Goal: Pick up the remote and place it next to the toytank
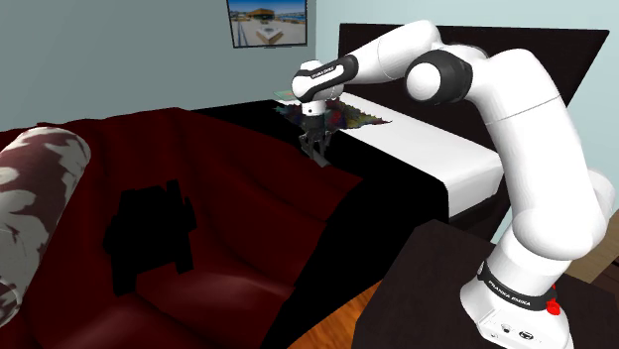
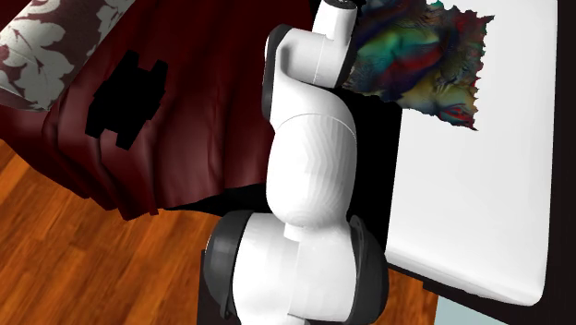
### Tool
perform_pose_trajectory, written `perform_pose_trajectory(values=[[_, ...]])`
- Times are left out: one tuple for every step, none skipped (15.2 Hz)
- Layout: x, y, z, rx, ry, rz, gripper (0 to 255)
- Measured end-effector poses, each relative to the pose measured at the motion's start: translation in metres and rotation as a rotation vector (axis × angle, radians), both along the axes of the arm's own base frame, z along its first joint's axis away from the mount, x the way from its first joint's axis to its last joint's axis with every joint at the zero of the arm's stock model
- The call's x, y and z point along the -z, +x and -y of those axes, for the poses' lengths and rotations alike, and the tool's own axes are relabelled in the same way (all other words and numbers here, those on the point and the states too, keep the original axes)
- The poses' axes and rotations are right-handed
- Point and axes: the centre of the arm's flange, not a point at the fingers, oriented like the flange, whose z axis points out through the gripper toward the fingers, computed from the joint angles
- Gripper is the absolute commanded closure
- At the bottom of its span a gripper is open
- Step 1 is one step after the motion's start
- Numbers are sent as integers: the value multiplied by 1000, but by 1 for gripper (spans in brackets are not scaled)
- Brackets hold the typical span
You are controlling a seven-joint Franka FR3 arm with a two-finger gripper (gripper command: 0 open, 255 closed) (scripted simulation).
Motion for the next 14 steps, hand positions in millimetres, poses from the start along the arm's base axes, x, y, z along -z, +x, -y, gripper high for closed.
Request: perform_pose_trajectory(values=[[0,0,-2,-2,3,-4,255],[-2,0,-3,-3,4,-7,255],[-5,1,-4,-4,5,-8,255],[-10,1,-4,-4,6,-9,255],[-16,2,-4,-4,6,-9,255],[-21,1,-4,-4,6,-9,255],[-26,0,-5,-4,6,-9,255],[-31,0,-4,-4,6,-9,255],[-36,1,-5,-4,6,-9,255],[-41,1,-4,-4,6,-9,255],[-47,1,-4,-4,6,-9,255],[-52,1,-5,-4,6,-9,255],[-57,1,-5,-4,6,-9,255],[-62,1,-5,-4,6,-9,255]])
